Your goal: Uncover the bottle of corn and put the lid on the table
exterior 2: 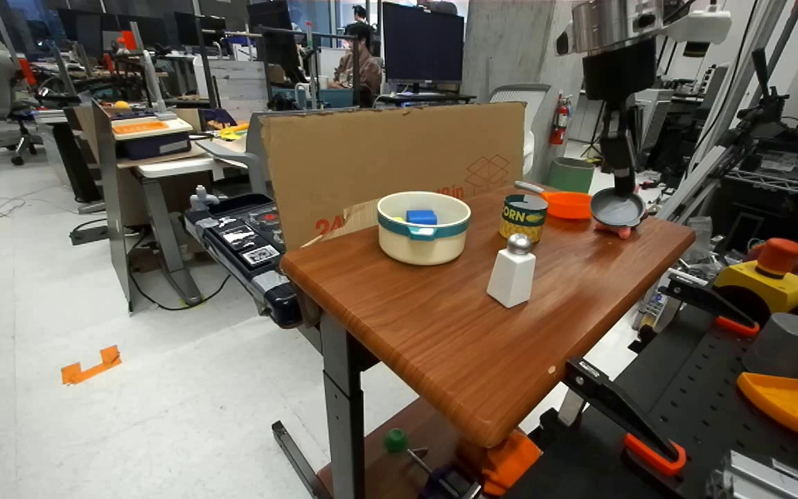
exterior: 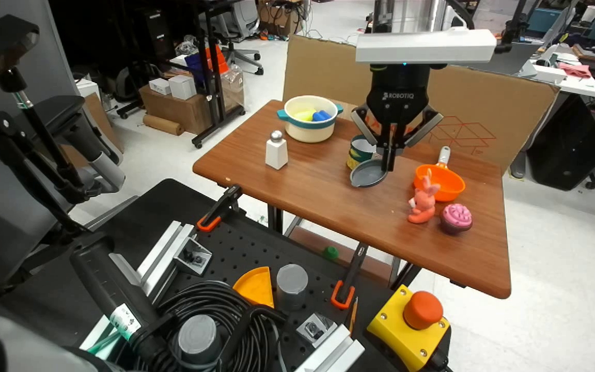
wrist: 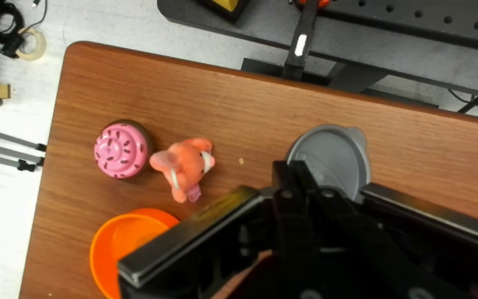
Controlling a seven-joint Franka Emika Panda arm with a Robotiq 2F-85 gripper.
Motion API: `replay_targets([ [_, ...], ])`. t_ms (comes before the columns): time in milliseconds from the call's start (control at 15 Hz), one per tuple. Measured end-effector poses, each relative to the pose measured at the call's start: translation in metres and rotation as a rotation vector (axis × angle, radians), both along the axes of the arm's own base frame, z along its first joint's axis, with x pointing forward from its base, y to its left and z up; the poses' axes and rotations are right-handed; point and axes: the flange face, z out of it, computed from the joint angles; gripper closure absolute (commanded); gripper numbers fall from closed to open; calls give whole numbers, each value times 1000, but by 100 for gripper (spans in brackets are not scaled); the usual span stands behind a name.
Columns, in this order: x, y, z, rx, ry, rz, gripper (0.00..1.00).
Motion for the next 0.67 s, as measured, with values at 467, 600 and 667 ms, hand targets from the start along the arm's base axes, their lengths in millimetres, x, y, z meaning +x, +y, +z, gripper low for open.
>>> replay_targets([
  [467, -3, 2, -11, 16, 6, -92, 99],
  [600, -5, 3, -14, 18, 8, -120, 70],
  [667, -6, 3, -16, 19, 11, -131, 64],
])
